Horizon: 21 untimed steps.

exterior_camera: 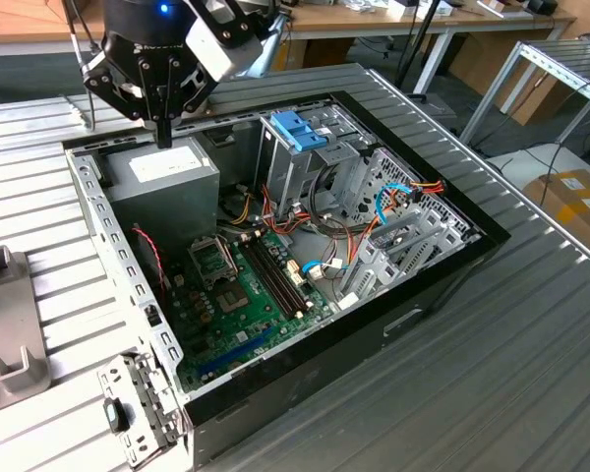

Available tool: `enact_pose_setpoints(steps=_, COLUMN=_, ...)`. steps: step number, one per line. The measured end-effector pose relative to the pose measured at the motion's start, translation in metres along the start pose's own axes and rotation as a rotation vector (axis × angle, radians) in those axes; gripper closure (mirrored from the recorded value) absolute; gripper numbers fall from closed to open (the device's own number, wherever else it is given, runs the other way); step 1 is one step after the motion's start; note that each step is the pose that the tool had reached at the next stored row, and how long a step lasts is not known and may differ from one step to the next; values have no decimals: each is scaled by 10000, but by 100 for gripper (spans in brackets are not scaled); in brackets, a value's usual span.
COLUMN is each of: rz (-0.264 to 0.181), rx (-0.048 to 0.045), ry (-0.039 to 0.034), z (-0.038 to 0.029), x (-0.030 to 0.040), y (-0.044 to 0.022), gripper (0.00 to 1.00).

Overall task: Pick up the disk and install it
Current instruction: 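Reach for the disk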

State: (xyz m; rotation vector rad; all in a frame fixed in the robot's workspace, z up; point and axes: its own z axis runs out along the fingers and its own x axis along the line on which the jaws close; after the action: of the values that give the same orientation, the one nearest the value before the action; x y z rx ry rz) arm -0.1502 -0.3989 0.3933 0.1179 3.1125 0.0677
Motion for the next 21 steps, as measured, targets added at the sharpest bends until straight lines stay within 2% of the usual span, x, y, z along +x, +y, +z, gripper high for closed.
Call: enact_pose_setpoints(steps=21, rz=1, rx=0, ry=0, z=-2, x=85, y=-6, gripper=90)
